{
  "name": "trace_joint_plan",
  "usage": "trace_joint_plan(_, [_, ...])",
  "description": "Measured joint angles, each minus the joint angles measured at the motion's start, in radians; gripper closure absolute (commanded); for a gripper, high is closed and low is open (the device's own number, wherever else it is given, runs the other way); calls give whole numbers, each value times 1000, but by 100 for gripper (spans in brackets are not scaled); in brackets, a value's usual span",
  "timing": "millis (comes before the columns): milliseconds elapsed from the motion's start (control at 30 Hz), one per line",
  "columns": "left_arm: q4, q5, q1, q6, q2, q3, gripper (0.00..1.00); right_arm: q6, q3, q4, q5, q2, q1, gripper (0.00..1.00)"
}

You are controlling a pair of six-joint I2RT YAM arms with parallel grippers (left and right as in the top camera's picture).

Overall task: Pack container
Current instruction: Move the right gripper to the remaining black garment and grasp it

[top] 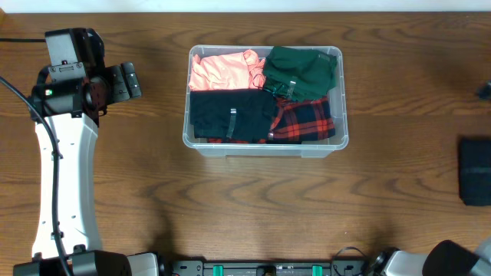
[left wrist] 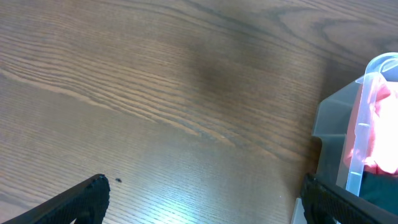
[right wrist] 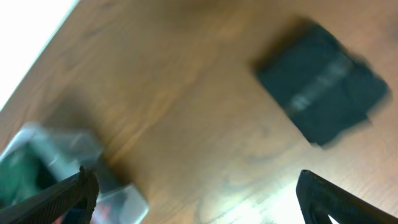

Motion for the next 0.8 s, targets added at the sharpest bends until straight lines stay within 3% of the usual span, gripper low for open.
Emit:
trace_joint_plan(367, [0,0,0,0,0,0,2,120,-478,239,10,10,-244,3])
trace_joint_plan(800, [0,0,0,0,0,0,2,63,-832,634,8,13,-378,5])
